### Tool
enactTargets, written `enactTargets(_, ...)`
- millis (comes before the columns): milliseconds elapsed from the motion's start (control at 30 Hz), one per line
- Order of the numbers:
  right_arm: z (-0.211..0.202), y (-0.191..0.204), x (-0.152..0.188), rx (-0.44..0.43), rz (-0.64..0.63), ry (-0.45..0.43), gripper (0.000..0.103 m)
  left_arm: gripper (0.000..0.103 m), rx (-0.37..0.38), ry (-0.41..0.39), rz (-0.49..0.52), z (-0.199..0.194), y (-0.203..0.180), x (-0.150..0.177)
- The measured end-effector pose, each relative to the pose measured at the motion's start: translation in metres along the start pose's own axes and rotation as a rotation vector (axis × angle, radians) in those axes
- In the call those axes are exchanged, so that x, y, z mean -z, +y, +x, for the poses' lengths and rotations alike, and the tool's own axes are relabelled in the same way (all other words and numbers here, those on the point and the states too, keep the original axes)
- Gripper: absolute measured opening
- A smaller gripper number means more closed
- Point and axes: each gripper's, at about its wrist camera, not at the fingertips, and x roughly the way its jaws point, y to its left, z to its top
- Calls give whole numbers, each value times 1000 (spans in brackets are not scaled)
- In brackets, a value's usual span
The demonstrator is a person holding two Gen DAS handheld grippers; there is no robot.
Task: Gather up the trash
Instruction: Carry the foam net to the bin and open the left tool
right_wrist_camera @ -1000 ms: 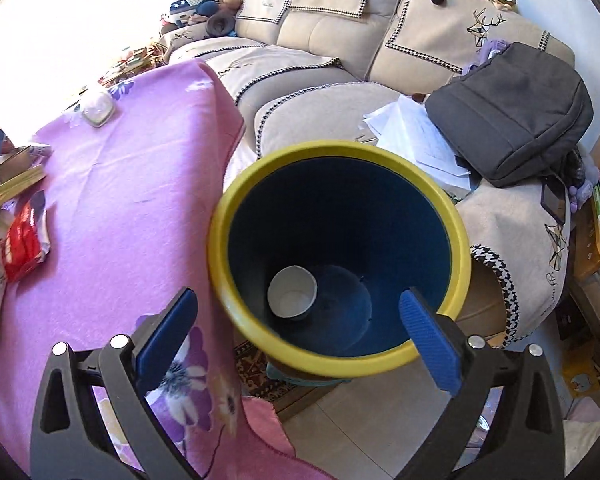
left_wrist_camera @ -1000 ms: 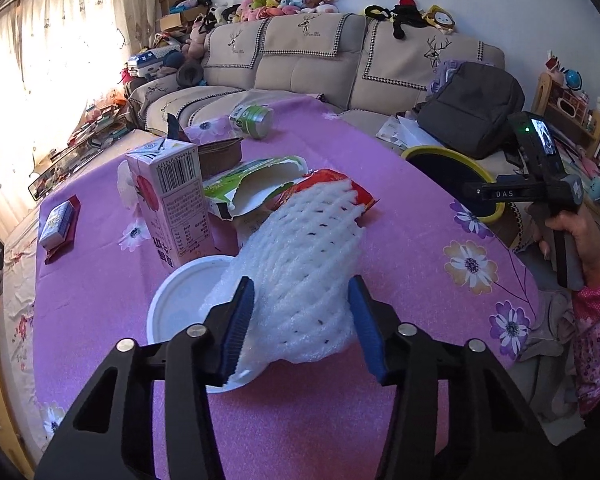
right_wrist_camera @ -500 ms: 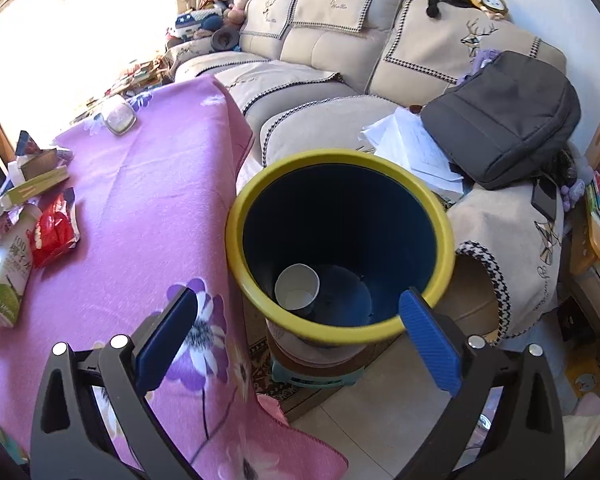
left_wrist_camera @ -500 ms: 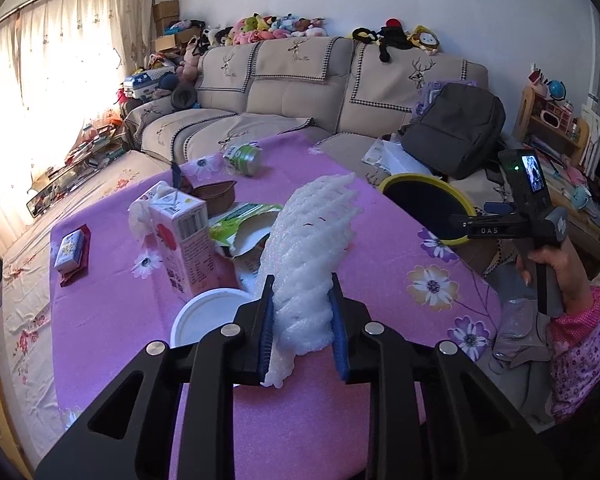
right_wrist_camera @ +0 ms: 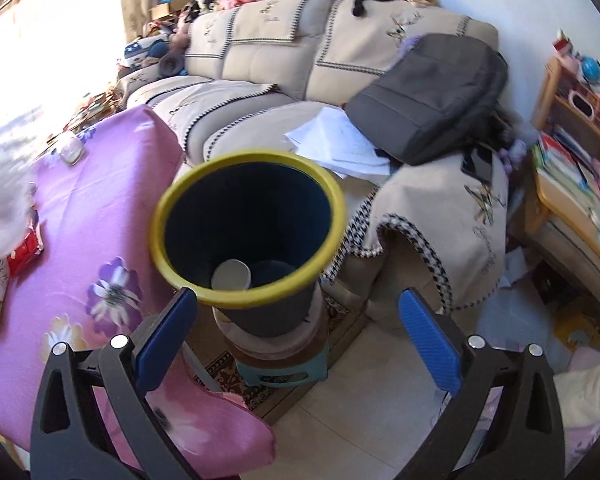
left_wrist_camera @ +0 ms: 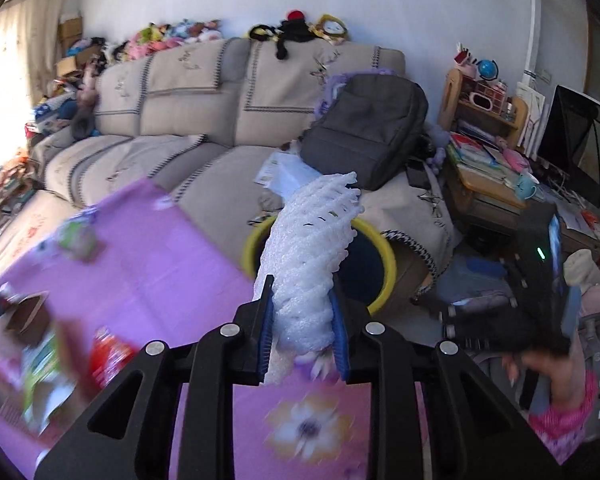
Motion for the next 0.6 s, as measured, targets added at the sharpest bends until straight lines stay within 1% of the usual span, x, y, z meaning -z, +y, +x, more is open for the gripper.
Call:
enactTargets(133,7,-16,11,2,28,34,96,28,29,72,24,74,-16,-36)
enactTargets(200,11,-23,17,2,47,49,96,31,21,90,33,108,-23,-49)
enactTargets(267,14,-28,21,9,59,63,96,37,17,114,32,142,-27,-57)
enactTargets(333,17,-33,25,13,69,74,96,47,5,144,17,170,-31,-61)
enactTargets(367,18,-35,26,13,74,78,96,60,8,156,7,181,-32,-62)
enactTargets(400,19,-37,27,13,79,82,96,70,4,160,-1,189,-31,-61)
enactTargets(500,20,-38,31,15,83,87,96,81,-24,175,-10,211,-32,-61)
enactTargets(600,19,-37,32,10,83,86,96,84,-18,180,-40,209,-23,-54)
